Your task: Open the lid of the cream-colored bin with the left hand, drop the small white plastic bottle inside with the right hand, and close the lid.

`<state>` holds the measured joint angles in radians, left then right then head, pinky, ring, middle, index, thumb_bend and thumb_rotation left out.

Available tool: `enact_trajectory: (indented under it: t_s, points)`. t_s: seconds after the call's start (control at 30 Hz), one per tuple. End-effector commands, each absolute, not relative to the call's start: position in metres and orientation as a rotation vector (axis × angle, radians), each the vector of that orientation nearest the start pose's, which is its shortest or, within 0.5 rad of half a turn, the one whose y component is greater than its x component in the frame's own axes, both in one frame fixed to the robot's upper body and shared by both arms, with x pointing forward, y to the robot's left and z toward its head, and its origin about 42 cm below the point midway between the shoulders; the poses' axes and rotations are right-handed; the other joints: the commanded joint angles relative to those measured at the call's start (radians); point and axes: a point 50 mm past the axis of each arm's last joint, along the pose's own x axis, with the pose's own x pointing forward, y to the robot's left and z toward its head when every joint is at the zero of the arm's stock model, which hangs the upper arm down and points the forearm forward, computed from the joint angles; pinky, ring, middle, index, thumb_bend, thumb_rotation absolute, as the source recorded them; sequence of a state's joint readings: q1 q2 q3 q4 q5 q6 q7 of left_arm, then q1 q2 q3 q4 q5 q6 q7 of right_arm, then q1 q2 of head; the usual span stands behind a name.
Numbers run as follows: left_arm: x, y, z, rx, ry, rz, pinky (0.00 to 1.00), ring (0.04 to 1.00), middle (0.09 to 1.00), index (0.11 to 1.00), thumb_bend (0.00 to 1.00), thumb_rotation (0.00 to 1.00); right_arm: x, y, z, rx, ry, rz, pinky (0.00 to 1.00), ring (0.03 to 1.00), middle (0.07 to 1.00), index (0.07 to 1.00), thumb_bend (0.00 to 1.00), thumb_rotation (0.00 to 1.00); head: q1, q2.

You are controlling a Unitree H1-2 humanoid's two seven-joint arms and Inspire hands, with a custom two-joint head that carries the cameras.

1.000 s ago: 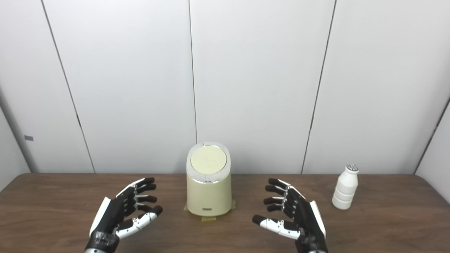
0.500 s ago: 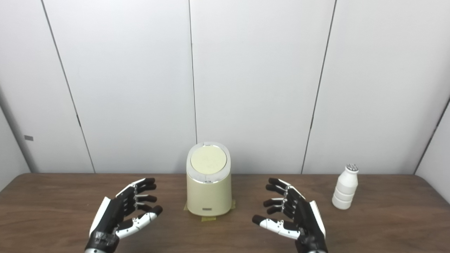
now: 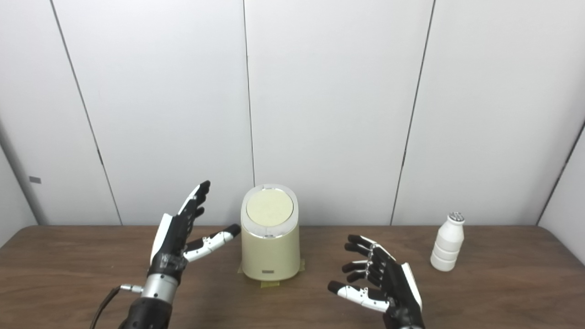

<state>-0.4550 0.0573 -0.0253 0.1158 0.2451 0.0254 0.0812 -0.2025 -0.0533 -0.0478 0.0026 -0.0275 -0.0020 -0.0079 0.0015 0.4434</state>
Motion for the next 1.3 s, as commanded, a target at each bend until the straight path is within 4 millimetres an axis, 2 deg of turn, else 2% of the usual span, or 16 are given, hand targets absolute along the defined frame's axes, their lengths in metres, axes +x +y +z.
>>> enact_trajectory:
  t_s: [0.0, 0.23, 0.43, 0.57, 0.67, 0.93, 1.03, 1.27]
  points:
    - [0.429, 0.176, 0.245, 0.318, -0.402, 0.013, 1.0, 1.0, 0.99, 1.0, 0.86, 0.33, 0.355, -0.219, 0.182, -0.078, -0.292, 0.003, 0.46, 0.563, 0.726, 0.73, 0.76, 0.12, 0.002, 0.001]
    - [0.457, 0.152, 0.258, 0.348, -0.399, 0.023, 1.0, 1.0, 1.0, 1.0, 0.9, 0.34, 0.356, -0.219, 0.181, -0.074, -0.292, 0.004, 0.46, 0.563, 0.725, 0.73, 0.76, 0.11, 0.004, 0.0]
    - [0.471, 0.134, 0.264, 0.4, -0.393, 0.031, 1.0, 1.0, 1.0, 1.0, 0.89, 0.34, 0.355, -0.219, 0.183, -0.066, -0.291, -0.001, 0.45, 0.561, 0.722, 0.725, 0.76, 0.12, 0.002, 0.006]
    - [0.48, 0.126, 0.263, 0.485, -0.383, 0.062, 0.92, 1.0, 1.0, 1.0, 0.9, 0.34, 0.355, -0.218, 0.184, -0.078, -0.3, 0.003, 0.45, 0.553, 0.722, 0.71, 0.76, 0.12, -0.005, 0.006]
    - [0.484, 0.122, 0.262, 0.512, -0.376, 0.074, 0.93, 1.0, 1.0, 1.0, 0.9, 0.32, 0.354, -0.217, 0.184, -0.083, -0.303, 0.005, 0.45, 0.552, 0.727, 0.701, 0.75, 0.1, -0.007, 0.006]
    - [0.489, 0.116, 0.254, 0.586, -0.364, 0.054, 0.94, 1.0, 1.0, 1.0, 0.86, 0.23, 0.353, -0.215, 0.186, -0.069, -0.31, 0.002, 0.45, 0.551, 0.732, 0.704, 0.75, 0.1, -0.013, 0.01]
    - [0.489, 0.116, 0.253, 0.616, -0.363, 0.051, 0.94, 1.0, 1.0, 1.0, 0.85, 0.19, 0.353, -0.215, 0.187, -0.068, -0.312, 0.0, 0.45, 0.541, 0.73, 0.705, 0.75, 0.08, -0.013, 0.011]
    - [0.489, 0.118, 0.253, 0.701, -0.341, 0.033, 0.89, 1.0, 1.0, 1.0, 0.79, 0.02, 0.353, -0.215, 0.188, -0.071, -0.314, 0.003, 0.45, 0.557, 0.736, 0.717, 0.75, 0.1, -0.012, 0.016]
